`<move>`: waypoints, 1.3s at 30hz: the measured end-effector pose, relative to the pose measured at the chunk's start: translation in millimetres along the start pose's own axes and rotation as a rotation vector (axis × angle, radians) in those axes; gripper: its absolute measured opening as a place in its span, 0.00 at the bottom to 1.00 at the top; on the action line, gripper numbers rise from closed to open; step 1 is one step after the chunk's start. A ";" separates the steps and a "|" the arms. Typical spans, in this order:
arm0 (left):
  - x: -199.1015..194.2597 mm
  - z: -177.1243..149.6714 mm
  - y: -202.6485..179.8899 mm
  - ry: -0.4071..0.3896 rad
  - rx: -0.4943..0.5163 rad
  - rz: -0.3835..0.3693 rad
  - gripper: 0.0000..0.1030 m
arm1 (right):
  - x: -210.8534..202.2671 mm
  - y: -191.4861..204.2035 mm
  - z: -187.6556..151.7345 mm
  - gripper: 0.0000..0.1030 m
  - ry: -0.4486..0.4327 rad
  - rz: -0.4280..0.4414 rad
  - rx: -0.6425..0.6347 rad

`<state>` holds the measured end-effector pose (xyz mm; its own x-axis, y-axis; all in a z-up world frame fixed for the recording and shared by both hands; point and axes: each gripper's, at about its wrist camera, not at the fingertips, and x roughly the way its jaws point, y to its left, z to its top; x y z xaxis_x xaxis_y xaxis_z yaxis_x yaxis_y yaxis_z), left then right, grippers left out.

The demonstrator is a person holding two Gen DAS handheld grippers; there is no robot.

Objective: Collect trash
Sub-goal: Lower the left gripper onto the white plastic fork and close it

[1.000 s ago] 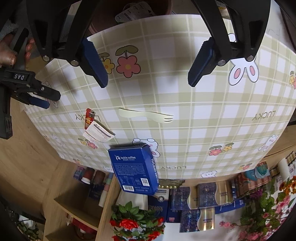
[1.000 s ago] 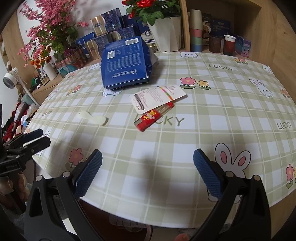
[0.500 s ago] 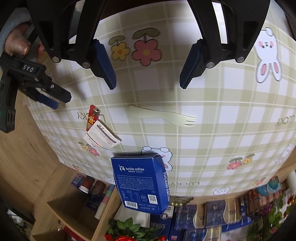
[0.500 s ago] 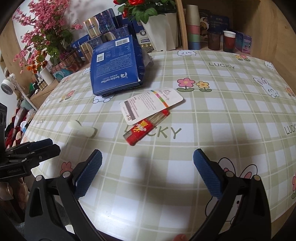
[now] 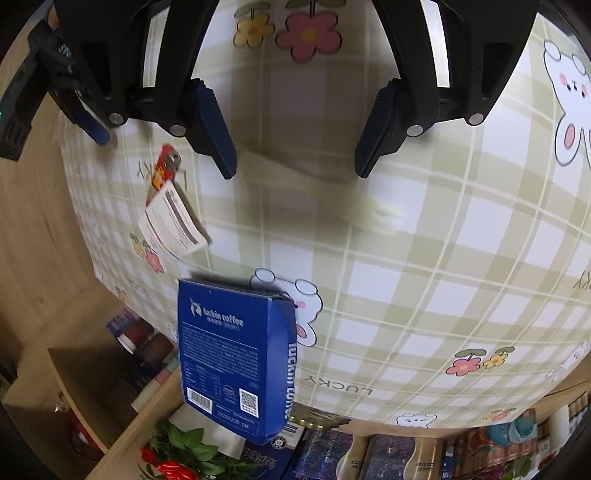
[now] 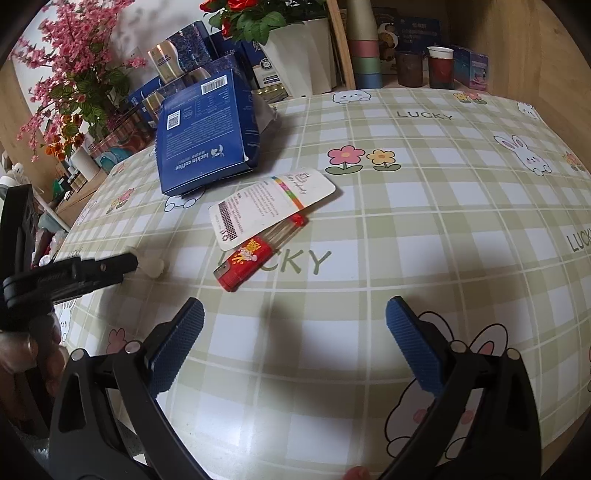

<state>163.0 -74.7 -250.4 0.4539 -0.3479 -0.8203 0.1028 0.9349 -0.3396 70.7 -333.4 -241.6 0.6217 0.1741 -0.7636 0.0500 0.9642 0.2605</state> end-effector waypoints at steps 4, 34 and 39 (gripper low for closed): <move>9.6 7.9 -11.2 -0.007 0.060 0.024 0.63 | 1.7 -1.7 1.7 0.94 -0.001 0.000 0.005; -10.9 -2.9 10.2 0.035 0.244 0.031 0.60 | 4.1 -4.1 -0.4 0.94 0.008 -0.007 0.019; -9.7 -5.8 10.0 0.034 0.265 0.061 0.60 | 3.3 2.2 -0.6 0.94 0.009 -0.001 0.002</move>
<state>154.5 -62.3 -248.5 0.4372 -0.2886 -0.8518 0.3060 0.9383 -0.1609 72.4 -330.6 -243.9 0.6144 0.1751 -0.7693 0.0521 0.9639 0.2611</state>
